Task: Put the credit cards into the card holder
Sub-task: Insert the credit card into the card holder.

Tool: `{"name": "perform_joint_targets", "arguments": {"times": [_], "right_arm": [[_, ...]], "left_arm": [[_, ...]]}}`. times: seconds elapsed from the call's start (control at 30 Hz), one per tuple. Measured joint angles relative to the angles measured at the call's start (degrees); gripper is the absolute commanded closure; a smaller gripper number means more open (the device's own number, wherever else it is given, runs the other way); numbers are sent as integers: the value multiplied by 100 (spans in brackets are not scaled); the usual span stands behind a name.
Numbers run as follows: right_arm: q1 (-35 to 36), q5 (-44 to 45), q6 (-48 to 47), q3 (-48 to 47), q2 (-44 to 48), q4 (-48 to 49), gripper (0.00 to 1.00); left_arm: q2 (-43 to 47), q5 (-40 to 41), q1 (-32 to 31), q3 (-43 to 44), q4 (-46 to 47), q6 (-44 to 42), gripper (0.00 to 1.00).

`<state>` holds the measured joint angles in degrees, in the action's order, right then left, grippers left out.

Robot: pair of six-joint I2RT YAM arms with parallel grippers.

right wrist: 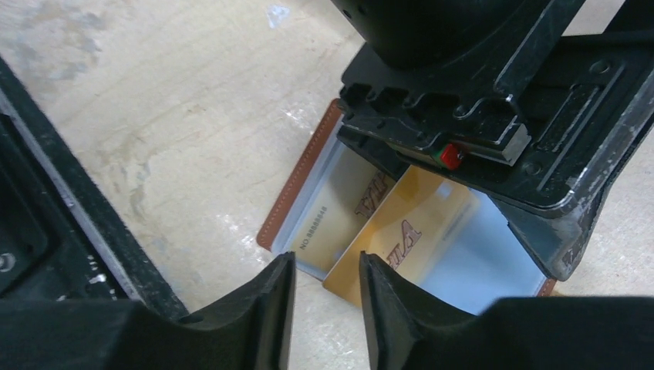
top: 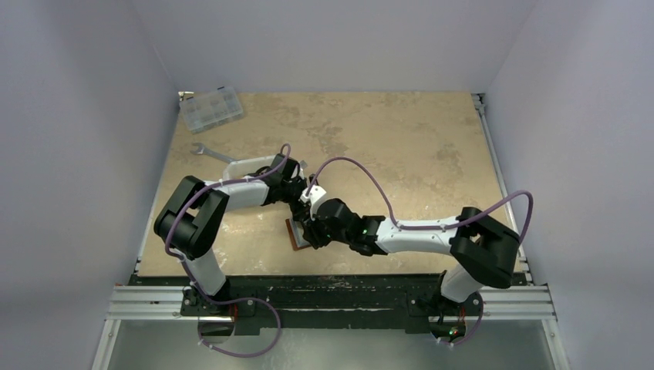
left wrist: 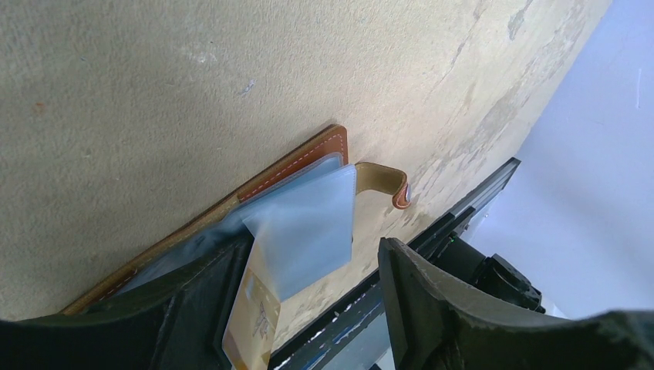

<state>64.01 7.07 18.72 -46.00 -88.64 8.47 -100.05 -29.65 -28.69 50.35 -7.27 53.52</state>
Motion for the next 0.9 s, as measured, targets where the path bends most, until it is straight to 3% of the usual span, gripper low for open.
{"name": "perform_joint_targets", "arguments": {"times": [0.27, 0.6, 0.9], "right_arm": [[2, 262, -129, -188, -417, -22, 55], [63, 599, -227, -295, -501, -125, 83], [131, 702, -431, -356, -636, -26, 87]], "left_arm": [[0, -11, 7, 0, -7, -2, 35], [0, -11, 33, 57, -186, -57, 35], [-33, 9, 81, 225, -584, -240, 35]]}}
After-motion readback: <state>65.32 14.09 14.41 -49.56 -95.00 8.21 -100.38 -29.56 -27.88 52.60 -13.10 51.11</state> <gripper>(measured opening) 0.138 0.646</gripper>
